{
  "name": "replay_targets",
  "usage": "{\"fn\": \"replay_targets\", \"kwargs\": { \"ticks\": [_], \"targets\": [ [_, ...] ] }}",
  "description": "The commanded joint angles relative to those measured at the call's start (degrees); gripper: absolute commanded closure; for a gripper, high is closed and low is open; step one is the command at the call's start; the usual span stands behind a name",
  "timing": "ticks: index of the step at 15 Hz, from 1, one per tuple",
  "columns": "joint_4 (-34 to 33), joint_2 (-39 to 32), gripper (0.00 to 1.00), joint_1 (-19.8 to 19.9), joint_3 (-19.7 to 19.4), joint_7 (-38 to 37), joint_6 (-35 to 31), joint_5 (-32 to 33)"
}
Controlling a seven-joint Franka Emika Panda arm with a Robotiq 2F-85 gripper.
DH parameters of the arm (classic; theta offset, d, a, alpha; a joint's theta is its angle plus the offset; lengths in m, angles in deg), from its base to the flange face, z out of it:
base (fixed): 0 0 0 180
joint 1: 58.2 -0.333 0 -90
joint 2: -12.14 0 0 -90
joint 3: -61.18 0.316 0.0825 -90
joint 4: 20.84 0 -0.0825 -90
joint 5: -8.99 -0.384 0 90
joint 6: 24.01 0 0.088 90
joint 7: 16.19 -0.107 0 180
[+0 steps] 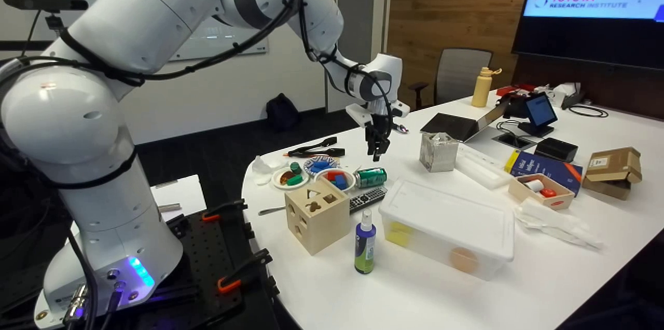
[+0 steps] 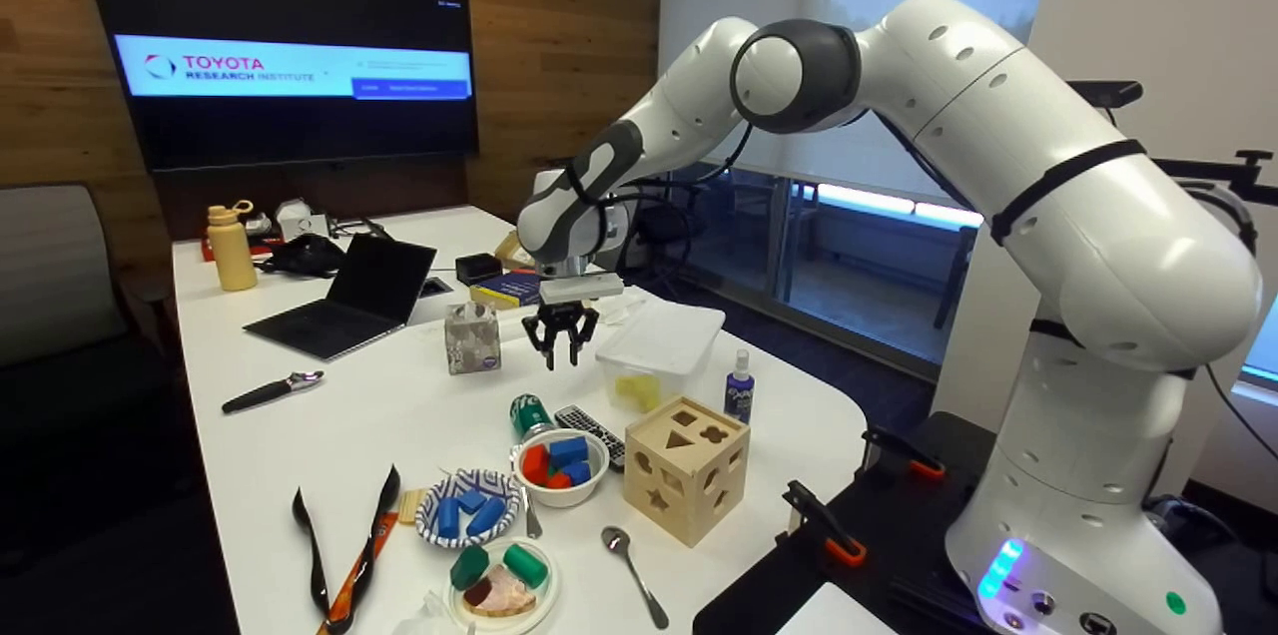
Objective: Press on the button on the remote
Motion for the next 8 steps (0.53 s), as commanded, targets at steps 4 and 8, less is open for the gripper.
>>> {"fn": "replay_targets", "kwargs": {
  "ticks": [4, 8],
  "targets": [
    [4.4, 9.2, 0.00, -0.4, -0.6, -2.0, 5.3, 1.1],
    [4.4, 10.6, 0.00, 0.7, 0.8, -0.4, 6.9, -0.3]
  ]
}}
